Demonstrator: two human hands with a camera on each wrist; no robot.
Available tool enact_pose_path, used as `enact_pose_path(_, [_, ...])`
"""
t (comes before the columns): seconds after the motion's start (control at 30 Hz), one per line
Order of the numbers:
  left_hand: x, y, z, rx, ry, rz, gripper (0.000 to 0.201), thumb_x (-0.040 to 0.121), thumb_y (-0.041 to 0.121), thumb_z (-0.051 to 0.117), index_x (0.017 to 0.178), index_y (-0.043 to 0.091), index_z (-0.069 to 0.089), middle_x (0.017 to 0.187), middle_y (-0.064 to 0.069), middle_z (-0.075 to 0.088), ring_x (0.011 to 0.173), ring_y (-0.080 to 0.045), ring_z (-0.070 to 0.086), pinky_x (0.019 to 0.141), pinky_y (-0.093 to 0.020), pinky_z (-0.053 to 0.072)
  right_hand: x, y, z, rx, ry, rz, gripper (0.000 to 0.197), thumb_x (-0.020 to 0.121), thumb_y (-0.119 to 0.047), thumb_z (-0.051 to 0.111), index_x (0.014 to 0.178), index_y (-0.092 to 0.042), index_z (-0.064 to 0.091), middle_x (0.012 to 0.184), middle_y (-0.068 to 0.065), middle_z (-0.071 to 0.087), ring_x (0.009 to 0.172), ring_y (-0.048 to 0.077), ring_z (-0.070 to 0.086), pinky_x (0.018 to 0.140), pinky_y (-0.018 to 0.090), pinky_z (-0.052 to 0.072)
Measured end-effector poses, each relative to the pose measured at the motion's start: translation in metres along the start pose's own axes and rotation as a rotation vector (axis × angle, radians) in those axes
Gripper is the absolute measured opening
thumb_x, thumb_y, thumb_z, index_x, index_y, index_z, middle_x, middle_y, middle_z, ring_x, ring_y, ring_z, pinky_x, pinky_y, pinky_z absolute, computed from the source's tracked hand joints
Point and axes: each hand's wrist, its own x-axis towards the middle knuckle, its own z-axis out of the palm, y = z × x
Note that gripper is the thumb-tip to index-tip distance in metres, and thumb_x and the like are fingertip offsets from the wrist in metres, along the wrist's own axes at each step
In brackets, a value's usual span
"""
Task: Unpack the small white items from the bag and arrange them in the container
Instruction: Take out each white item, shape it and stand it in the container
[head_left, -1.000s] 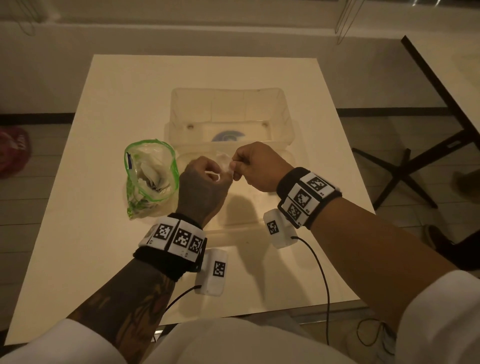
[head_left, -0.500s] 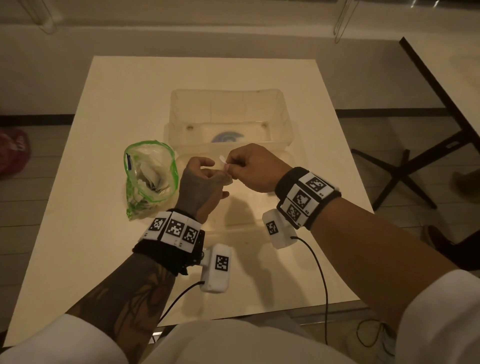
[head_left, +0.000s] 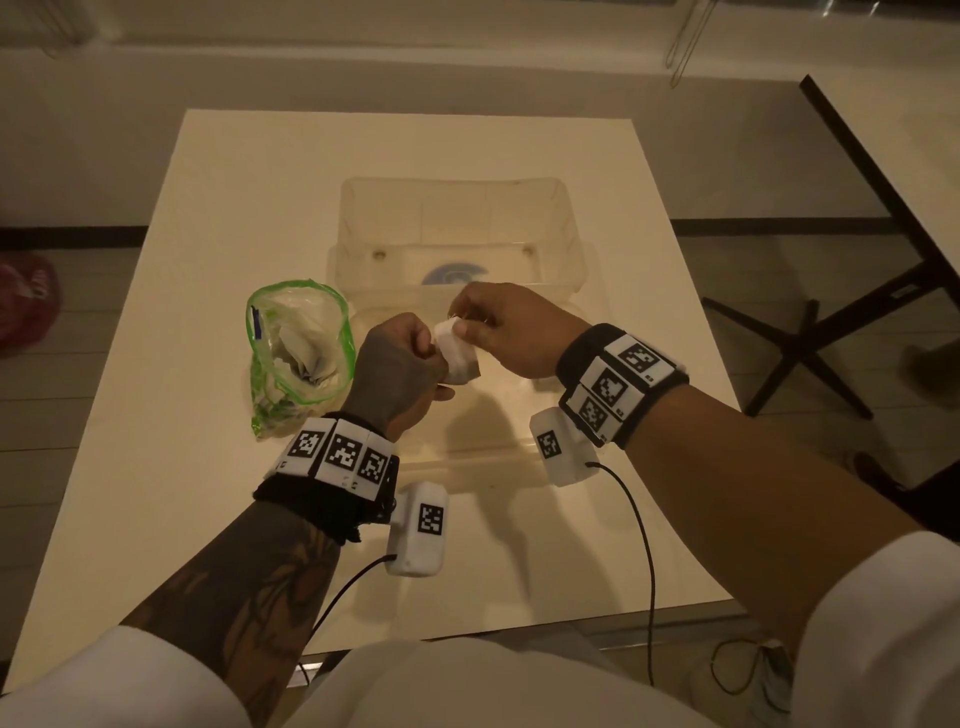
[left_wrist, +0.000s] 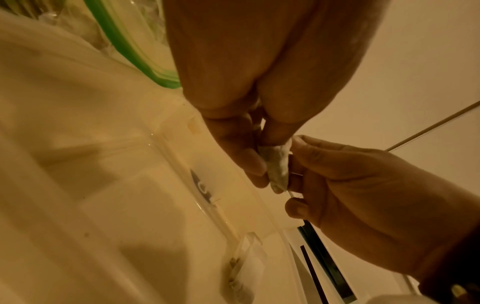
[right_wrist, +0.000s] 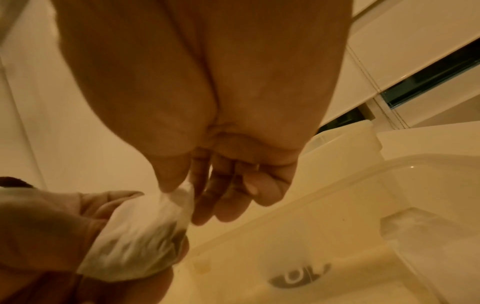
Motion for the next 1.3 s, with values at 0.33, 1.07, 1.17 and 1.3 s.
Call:
enact_pose_path(0.33, [0.0001, -0.008, 0.0023, -0.113, 0.028, 0.024, 0.015, 0.085, 0.003, 0.068, 0.08, 0.017, 0.065, 0.081, -0.004, 0.067, 0.071, -0.016, 0.065, 0.059, -0.021, 0.056, 0.0015, 0.004, -0.0018, 0.12, 0.148, 0.001, 0.013, 0.095, -0.016, 0.057, 0.084, -0.018, 0.062, 0.073, -0.008, 0.058, 0.063, 0.006, 0.053, 0.064, 0.024, 0.044])
enact_pose_path(1.07, [-0.0045, -0.0016, 0.0006, -0.232, -0.103, -0.143, 0.014, 0.091, 0.021, 0.065, 0.093, 0.008, 0.07, 0.098, -0.015, 0.071, 0.095, -0.028, 0.067, 0.067, -0.028, 0.054, -0.0047, 0.0006, -0.0049, 0.12, 0.065, 0.027, 0.018, 0.097, -0.019, 0.053, 0.084, -0.012, 0.062, 0.067, -0.005, 0.062, 0.051, -0.001, 0.052, 0.055, 0.016, 0.041])
enact_pose_path(1.17, [-0.0052, -0.0027, -0.0022, -0.209, -0.123, -0.117, 0.013, 0.09, 0.02, 0.066, 0.089, 0.008, 0.07, 0.097, -0.015, 0.07, 0.092, -0.025, 0.066, 0.068, -0.029, 0.054, -0.0059, 0.0004, -0.0063, 0.171, 0.03, 0.04, 0.017, 0.101, -0.025, 0.047, 0.096, -0.015, 0.06, 0.08, -0.004, 0.063, 0.063, 0.007, 0.057, 0.059, 0.019, 0.044])
enact_pose_path(1.3, [-0.0093, -0.0005, -0.0033, -0.151, -0.21, -0.102, 0.02, 0.087, 0.024, 0.069, 0.093, 0.005, 0.07, 0.094, -0.01, 0.074, 0.094, -0.022, 0.069, 0.077, -0.036, 0.055, -0.0063, -0.0018, -0.0065, 0.136, -0.037, -0.019, 0.011, 0.097, -0.025, 0.055, 0.09, -0.021, 0.062, 0.078, -0.002, 0.064, 0.065, 0.01, 0.058, 0.065, 0.027, 0.051])
